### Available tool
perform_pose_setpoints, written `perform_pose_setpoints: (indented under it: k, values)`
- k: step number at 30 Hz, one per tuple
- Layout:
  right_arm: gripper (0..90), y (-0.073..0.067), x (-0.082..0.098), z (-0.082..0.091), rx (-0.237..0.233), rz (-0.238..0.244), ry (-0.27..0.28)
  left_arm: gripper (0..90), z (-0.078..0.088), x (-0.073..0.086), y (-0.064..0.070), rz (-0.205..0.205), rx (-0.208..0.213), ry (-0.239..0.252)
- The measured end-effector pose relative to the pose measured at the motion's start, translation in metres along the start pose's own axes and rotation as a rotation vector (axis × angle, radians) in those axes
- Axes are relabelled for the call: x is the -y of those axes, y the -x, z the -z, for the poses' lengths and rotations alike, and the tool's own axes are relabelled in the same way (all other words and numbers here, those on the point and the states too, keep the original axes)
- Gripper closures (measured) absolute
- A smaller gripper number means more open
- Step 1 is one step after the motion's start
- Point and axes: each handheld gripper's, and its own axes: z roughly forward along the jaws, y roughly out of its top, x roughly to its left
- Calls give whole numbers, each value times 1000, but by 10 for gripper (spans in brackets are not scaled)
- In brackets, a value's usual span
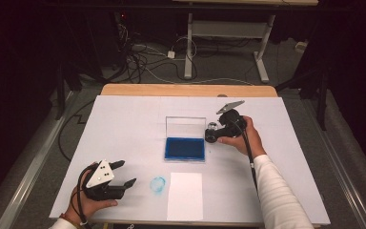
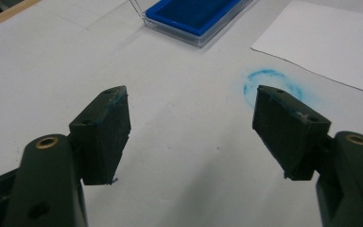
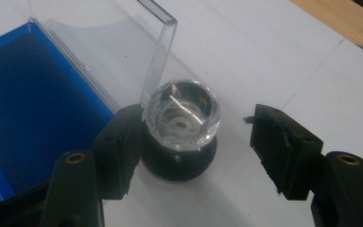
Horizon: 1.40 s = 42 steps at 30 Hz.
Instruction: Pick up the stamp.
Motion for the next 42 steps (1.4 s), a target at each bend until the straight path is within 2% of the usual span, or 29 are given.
perform_pose_setpoints:
  k: [2,7,14,17,18,19,29,32,35,37,41,42]
  values:
    - [378,1,-2,-2,-6,-15,2,276,0,0,-1,1,1,-3]
    - [422,1,-8,-7,-29,-4,-36,275,-1,1,-1,-2,3,-5]
    - [557,1,-14,-7,-51,18,-55,275,-1,0,-1,-6,13,-11]
    - [553,1,-15,-7,-50,30,-61,275,-2,0,0,-7,18,-12]
    - [561,0,-15,-7,-50,18,-67,275,-2,0,0,-10,18,-16]
    - [563,1,-16,-7,-54,36,-74,275,-2,0,0,-8,19,-14]
    - [569,-1,-17,-5,-21,61,-91,275,-3,0,1,-18,20,-26]
    - [570,-2,-17,1,-11,38,-77,275,-3,0,1,-19,19,-27]
    - [571,-3,-17,8,-12,36,-58,275,-2,0,1,-18,17,-30]
    - [571,-5,-17,13,0,61,-50,275,-2,1,1,-18,16,-30]
    - [571,-11,-12,24,13,71,-49,275,-1,1,1,-17,12,-29]
    - [571,-12,-11,27,3,64,-41,275,-1,1,1,-18,13,-27]
